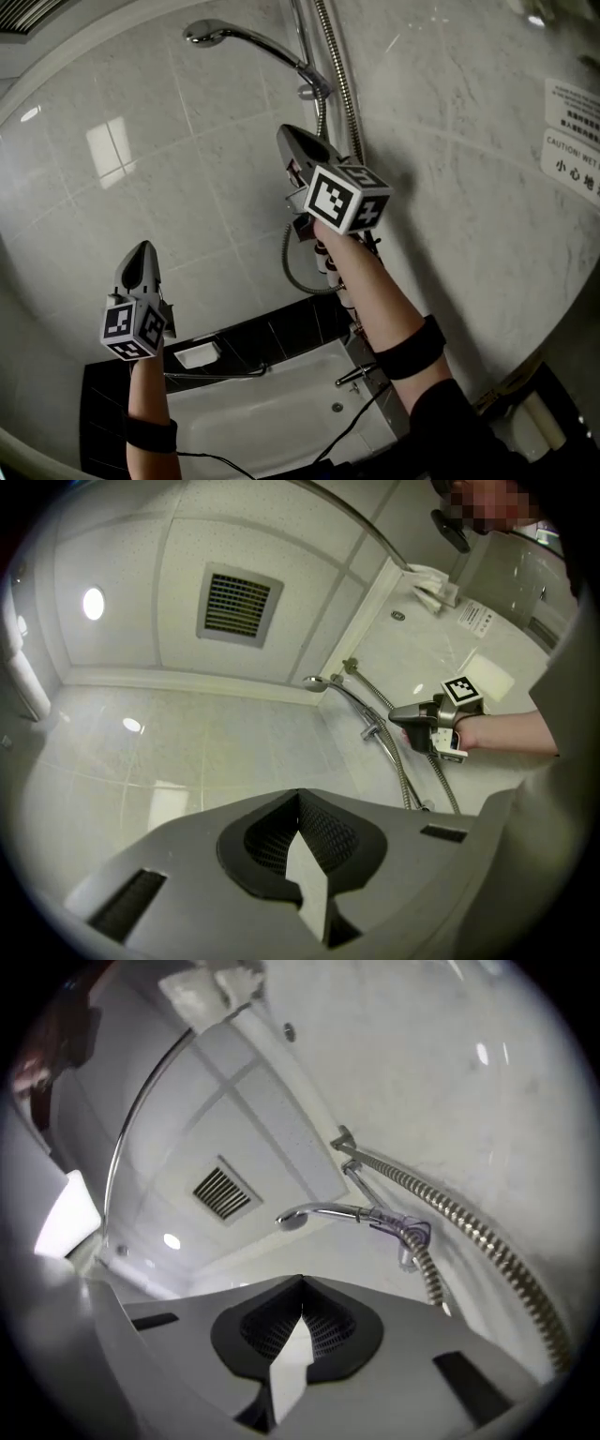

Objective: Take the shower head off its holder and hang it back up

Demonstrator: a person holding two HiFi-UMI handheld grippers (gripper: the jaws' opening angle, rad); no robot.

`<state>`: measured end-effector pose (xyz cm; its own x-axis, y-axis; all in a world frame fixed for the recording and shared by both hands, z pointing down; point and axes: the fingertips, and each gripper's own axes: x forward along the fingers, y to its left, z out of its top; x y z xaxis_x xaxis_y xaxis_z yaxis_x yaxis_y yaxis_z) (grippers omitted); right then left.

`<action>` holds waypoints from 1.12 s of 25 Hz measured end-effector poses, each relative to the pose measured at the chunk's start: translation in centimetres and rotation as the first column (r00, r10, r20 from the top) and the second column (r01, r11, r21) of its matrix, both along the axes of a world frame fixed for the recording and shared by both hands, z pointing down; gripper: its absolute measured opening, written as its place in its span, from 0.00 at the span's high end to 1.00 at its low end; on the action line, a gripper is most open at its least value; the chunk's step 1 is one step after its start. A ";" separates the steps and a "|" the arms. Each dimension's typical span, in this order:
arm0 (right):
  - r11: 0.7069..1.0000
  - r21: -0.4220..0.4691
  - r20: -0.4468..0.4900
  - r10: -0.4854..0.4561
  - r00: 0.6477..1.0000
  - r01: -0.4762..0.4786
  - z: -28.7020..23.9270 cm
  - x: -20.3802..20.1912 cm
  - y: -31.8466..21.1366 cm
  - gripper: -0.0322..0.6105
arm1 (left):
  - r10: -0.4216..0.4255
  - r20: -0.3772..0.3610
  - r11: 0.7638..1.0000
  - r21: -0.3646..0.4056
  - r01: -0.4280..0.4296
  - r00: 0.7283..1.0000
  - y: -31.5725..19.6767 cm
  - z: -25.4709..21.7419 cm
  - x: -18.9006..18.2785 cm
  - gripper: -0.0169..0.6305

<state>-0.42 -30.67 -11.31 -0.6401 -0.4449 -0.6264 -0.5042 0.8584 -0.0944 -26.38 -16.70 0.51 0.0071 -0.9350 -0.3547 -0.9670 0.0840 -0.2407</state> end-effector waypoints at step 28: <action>0.879 -0.247 -0.663 0.153 0.733 -0.407 47.2 5.5 7.8 0.95 | -0.167 -0.215 0.920 -0.385 0.074 0.962 14.6 31.7 -6.7 0.97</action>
<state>5.10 -22.89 35.84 -0.6296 -0.7716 0.0914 -0.7704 0.6352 0.0550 -33.13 -2.06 32.18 -0.1552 -0.9871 0.0397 -0.9873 0.1537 -0.0406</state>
